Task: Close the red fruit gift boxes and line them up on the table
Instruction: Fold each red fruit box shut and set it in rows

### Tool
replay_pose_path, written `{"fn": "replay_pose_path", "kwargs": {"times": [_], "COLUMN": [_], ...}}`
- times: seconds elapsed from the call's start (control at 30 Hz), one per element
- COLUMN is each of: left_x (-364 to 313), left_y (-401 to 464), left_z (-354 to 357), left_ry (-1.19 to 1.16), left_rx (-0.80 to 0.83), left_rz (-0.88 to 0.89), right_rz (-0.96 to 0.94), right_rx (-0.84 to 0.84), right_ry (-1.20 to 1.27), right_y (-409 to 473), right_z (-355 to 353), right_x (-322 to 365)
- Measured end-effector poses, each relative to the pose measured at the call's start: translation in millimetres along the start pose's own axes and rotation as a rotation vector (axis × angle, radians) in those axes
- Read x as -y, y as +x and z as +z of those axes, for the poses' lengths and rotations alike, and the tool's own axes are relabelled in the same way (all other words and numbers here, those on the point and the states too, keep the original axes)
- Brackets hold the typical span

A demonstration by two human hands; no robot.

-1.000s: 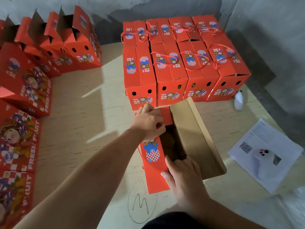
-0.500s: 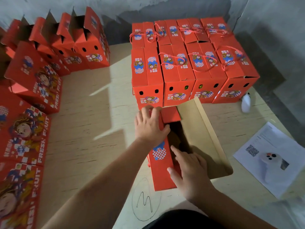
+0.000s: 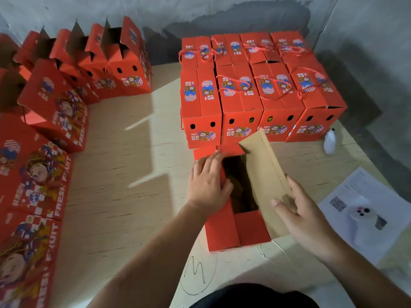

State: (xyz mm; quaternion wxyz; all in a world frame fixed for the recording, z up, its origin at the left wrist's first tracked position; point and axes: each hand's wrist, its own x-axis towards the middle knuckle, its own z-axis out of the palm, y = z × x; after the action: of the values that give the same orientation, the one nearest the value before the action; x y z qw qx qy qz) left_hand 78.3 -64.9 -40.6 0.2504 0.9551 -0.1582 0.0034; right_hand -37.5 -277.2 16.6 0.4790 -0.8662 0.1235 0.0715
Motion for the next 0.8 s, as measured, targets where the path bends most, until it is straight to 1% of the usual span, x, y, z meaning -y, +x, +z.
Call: {"fn": "replay_pose_path", "kwargs": {"times": [0.03,0.1,0.17,0.2,0.23,0.3,0.37,0.4,0.43,0.5,0.57,0.6,0.63,0.73,0.8], "left_x": [1,2,1,1,0,0,0,0,-1,-1,2,4,4,6,6], "left_y": [0,1,2,3,4,4,4,4,2,-5,-12,-14,-17,-22,-27], "left_z": [-1,1,4,6,6,5,3,2,2,4,5,5,4,3,2], "left_ry": [0.01,0.05,0.104,0.145,0.19,0.245,0.254,0.235,0.19,0.033,-0.128,-0.164,-0.161,-0.11,-0.077], "left_rx": [-0.021,-0.008,0.031,0.043,0.052,0.076,0.109,0.112,0.096,0.009,-0.092,-0.099,-0.077,0.018,0.058], "left_rz": [0.009,0.022,0.025,0.027,0.031,0.028,0.011,-0.002,-0.022,-0.107,-0.26,-0.316,-0.323,-0.256,-0.265], "right_rz": [-0.026,-0.07,-0.029,-0.013,-0.012,-0.046,-0.082,-0.077,-0.07,-0.095,-0.138,-0.148,-0.153,-0.144,-0.144], "right_rx": [0.01,0.022,0.087,0.109,0.099,0.061,0.088,0.108,0.115,0.092,0.056,0.037,0.014,-0.043,-0.064], "right_ry": [0.043,0.121,0.216,0.226,0.188,0.007,-0.169,-0.188,-0.189,-0.248,-0.351,-0.388,-0.421,-0.504,-0.531], "right_y": [0,0,6,11,16,27,33,36,39,40,38,37,36,35,33], "right_z": [3,11,19,26,34,53,66,70,73,76,80,84,87,94,96], "right_x": [-1,3,11,14,16,18,24,26,25,21,16,15,14,16,18]}}
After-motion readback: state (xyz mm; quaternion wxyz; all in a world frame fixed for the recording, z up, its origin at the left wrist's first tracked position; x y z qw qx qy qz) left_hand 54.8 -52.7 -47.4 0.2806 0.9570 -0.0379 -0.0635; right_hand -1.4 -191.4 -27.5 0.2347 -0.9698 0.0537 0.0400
